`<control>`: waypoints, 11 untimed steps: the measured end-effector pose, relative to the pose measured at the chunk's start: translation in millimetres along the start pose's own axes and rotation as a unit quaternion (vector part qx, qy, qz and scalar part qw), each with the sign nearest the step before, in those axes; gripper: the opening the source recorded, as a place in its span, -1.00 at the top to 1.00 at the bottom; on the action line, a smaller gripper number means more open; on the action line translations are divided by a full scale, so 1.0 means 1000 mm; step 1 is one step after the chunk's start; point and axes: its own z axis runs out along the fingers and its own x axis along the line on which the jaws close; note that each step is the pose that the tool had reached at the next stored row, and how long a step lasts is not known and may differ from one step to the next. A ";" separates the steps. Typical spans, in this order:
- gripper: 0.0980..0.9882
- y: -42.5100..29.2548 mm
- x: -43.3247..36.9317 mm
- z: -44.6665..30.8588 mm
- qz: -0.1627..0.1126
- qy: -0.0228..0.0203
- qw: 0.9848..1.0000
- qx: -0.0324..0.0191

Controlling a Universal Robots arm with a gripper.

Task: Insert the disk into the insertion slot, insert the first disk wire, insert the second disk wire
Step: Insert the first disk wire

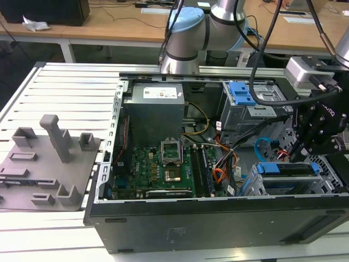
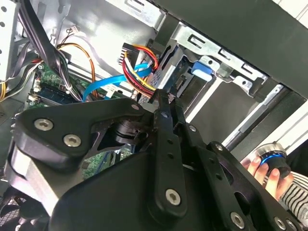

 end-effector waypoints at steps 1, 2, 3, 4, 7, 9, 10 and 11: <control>0.85 -0.0004 0.0016 0.0007 0.000 0.000 1.000 0.000; 0.85 -0.0010 0.0024 0.0012 0.000 0.000 1.000 0.000; 0.85 -0.0012 0.0028 0.0014 0.000 0.000 1.000 0.000; 0.85 -0.0017 0.0032 0.0016 0.000 0.000 1.000 0.000; 0.85 -0.0030 0.0039 0.0020 0.000 0.000 1.000 0.000; 0.85 -0.0042 0.0043 0.0021 0.000 0.000 1.000 0.000; 0.85 -0.0045 0.0044 0.0021 0.000 0.000 1.000 0.000; 0.85 -0.0046 0.0046 0.0006 0.000 0.000 1.000 0.000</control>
